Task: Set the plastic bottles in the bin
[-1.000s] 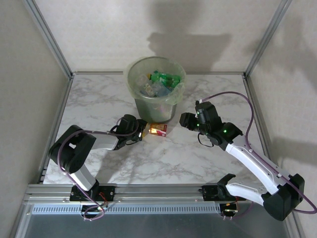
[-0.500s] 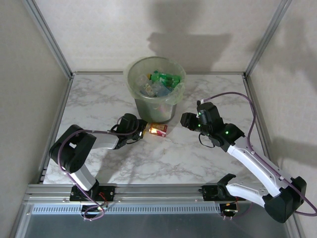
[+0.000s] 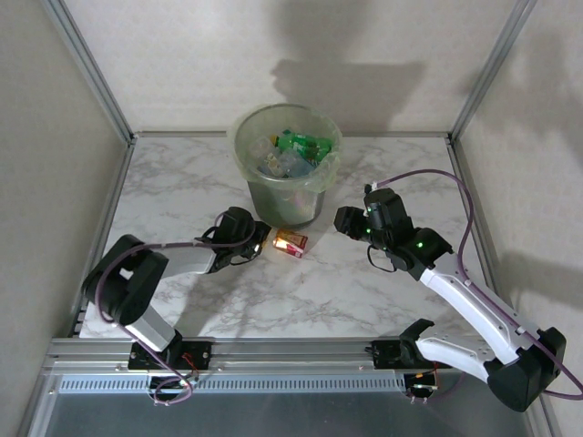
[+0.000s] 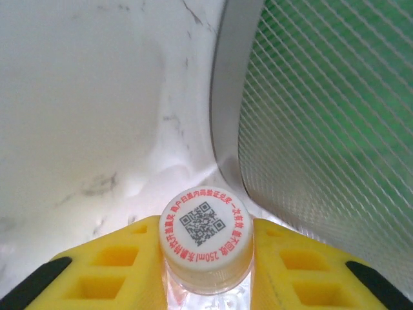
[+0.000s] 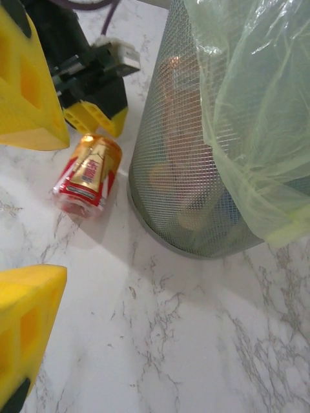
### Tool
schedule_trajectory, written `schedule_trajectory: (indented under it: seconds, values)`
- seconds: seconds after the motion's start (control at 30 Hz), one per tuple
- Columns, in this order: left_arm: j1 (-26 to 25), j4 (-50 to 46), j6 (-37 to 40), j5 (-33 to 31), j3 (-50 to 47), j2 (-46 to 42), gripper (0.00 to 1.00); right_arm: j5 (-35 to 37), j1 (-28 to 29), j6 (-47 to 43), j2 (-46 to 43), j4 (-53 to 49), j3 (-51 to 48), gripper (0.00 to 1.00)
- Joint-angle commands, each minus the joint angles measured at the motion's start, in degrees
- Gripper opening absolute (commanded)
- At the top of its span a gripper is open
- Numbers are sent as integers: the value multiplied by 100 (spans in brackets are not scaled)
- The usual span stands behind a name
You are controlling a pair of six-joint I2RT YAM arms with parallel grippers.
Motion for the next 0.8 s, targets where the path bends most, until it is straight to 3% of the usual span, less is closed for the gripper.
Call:
schedule_trajectory:
  seconds: [0.0, 0.23, 0.5, 0.63, 0.77]
  values:
    - [-111, -1095, 759, -85, 22, -648, 32, 334, -27, 4, -152, -150, 291, 50]
    - [-402, -2383, 1561, 12, 315, -1756, 31, 773, -79, 3, -188, -410, 835, 49]
    - [-950, -3357, 2220, 302, 1815, -2099, 28, 1239, -133, 92, -428, -603, 1431, 48]
    - [-863, -3839, 2443, -218, 3202, -2056, 31, 1207, -133, 83, -386, -645, 1628, 48]
    - [-406, -3431, 2274, -260, 4333, -1679, 32, 1055, -133, 85, -324, -574, 1696, 48]
